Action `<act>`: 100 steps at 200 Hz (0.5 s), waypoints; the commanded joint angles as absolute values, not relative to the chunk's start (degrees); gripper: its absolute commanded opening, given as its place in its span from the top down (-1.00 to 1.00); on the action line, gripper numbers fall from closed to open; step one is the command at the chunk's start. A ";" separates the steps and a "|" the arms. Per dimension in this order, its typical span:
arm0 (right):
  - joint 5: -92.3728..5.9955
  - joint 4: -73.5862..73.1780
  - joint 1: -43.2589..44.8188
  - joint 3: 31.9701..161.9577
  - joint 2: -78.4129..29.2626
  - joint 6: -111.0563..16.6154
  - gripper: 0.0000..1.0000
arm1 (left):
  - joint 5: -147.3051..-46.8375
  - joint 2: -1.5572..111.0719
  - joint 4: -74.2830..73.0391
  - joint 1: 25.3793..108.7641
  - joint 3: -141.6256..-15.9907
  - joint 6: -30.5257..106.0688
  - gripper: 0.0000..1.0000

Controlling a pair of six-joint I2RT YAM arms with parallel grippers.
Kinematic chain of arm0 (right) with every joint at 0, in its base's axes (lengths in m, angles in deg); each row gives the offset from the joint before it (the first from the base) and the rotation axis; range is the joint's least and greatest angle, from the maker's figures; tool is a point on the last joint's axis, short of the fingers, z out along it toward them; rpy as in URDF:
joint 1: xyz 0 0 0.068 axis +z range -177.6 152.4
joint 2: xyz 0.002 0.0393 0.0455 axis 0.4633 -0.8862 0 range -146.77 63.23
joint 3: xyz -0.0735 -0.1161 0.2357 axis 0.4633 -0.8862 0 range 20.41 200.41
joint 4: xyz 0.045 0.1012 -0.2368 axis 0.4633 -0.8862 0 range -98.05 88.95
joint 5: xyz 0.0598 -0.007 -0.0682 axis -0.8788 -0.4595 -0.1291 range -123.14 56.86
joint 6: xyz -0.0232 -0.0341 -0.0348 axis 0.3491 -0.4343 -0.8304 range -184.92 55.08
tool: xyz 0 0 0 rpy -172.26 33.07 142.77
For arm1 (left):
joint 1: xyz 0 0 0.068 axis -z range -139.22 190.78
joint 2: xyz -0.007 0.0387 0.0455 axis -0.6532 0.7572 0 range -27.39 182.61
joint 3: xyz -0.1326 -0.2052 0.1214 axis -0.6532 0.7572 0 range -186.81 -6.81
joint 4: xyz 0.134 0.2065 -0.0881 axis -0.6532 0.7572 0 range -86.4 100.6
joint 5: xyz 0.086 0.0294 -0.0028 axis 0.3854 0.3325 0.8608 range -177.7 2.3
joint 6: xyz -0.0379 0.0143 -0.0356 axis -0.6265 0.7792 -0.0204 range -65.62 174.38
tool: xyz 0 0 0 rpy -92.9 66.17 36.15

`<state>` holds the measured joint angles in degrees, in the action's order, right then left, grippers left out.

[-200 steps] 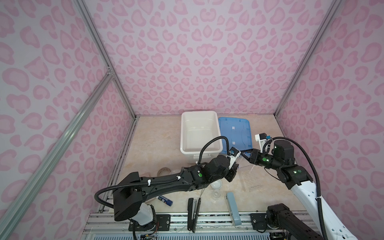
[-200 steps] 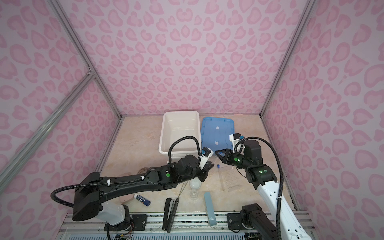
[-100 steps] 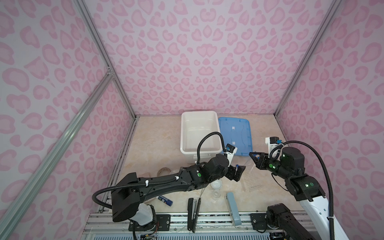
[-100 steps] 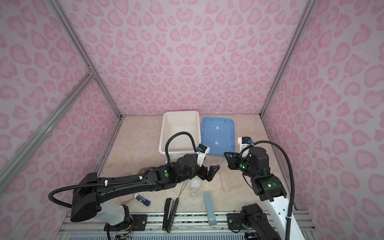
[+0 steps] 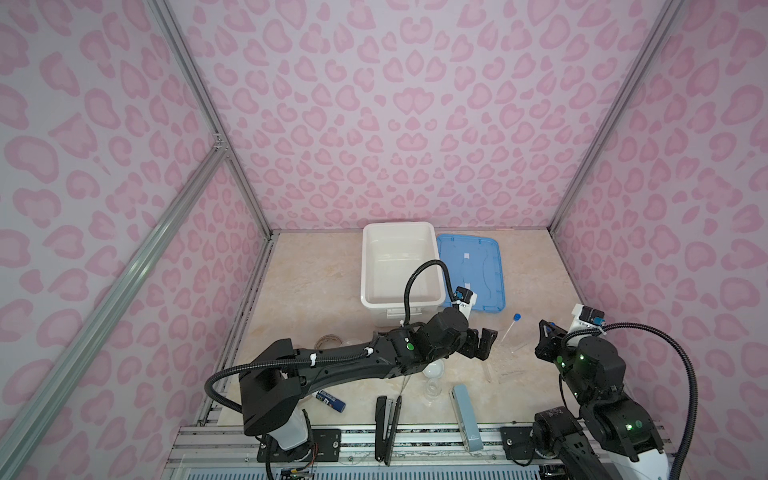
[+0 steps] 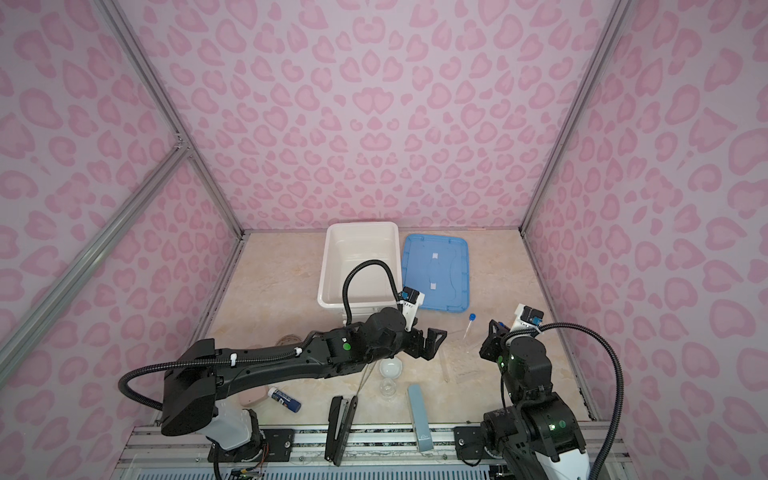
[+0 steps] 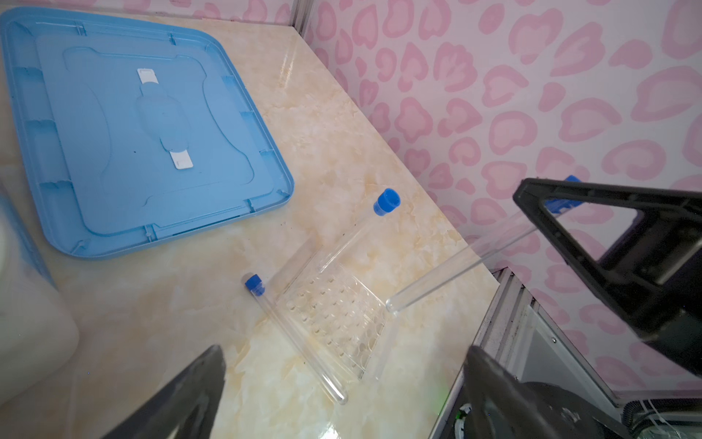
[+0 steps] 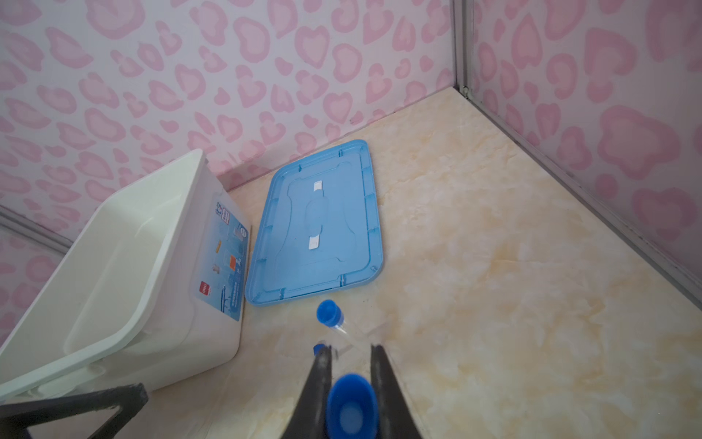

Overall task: Organize the chemistry lab equipment
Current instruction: 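Open the left gripper while the right gripper draws the tube away by its cap, then lower the tube with the right gripper onto the table beside the rack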

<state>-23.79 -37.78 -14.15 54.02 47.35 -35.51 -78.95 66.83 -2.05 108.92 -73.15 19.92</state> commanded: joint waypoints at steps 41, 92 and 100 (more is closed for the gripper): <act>-14.12 -33.02 -13.99 47.05 54.16 -34.38 0.76 | -83.09 74.11 0.85 108.96 -77.37 17.29 -0.86; -14.06 -28.98 -12.98 43.98 50.23 -37.36 0.77 | -83.94 80.05 3.73 108.98 -80.88 17.35 -0.79; -14.22 -27.88 -12.76 43.12 50.83 -37.70 0.77 | -84.85 80.18 1.99 108.97 -79.99 16.84 -0.78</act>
